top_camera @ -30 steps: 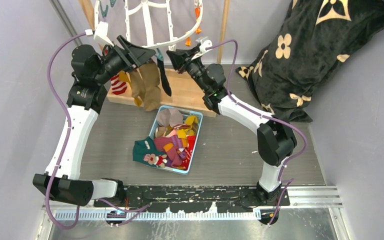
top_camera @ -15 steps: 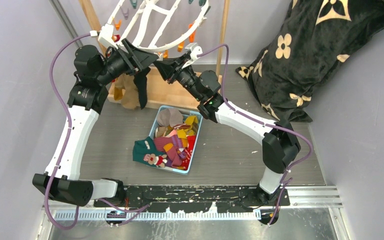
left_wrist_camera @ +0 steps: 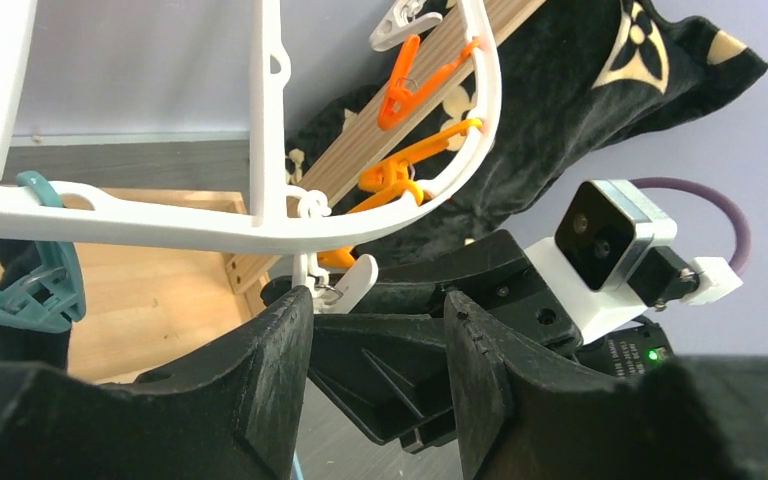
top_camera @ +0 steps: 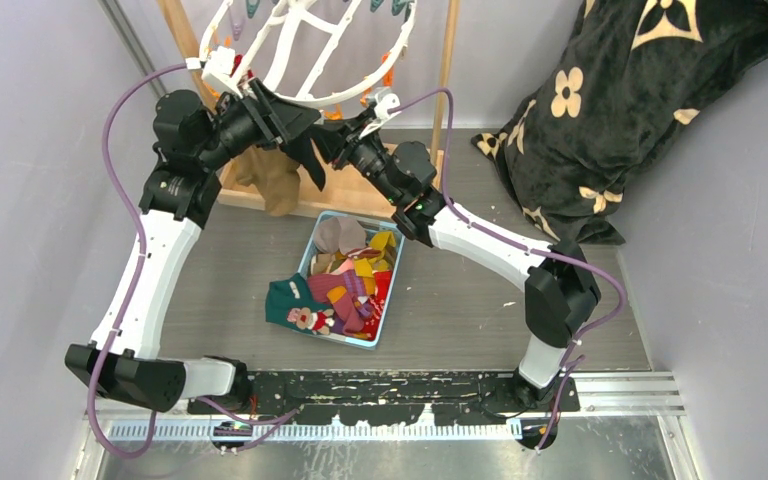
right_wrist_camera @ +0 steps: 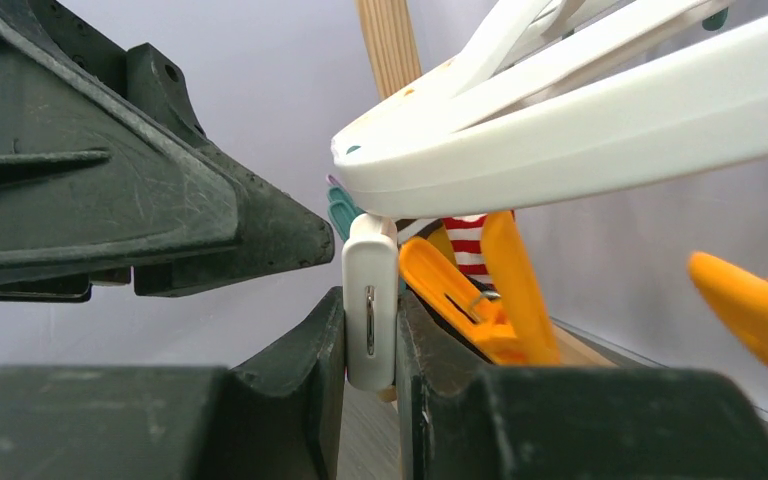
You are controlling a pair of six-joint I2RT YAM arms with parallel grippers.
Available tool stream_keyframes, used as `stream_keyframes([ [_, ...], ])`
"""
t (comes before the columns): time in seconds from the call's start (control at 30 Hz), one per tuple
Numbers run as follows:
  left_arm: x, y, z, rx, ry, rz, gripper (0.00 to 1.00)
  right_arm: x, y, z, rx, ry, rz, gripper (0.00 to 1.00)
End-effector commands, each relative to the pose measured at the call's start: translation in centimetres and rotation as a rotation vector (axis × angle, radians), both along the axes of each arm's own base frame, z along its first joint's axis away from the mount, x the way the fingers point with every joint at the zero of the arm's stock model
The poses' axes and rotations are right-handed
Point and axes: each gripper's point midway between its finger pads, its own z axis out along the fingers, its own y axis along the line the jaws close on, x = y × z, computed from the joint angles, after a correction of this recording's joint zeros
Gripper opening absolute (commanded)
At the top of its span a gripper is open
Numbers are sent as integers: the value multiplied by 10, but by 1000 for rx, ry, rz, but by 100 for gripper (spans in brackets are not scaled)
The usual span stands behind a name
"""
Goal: Clip the socks to the hanger
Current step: Open the clamp at the hanger.
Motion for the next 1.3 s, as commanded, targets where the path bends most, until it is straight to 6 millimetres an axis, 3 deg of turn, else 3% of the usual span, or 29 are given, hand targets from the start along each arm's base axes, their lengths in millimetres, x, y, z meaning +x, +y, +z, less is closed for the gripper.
stream_keyframes([
  [0.0,1,-4,16,33,-112,-15,52,-22,-2,44,54,-47,27,1],
  [0.67,16,4,0,139,-139,52,51,-31,5,48,38,-34,30,1],
  [0.83,2,7,4,154,-153,43,56,-29,5,50,27,-41,23,1],
  [1.03,11,5,4,140,-142,44,60,-31,7,50,30,-32,42,1],
  [1.27,27,6,6,108,-132,53,44,-38,6,55,42,-34,68,1],
])
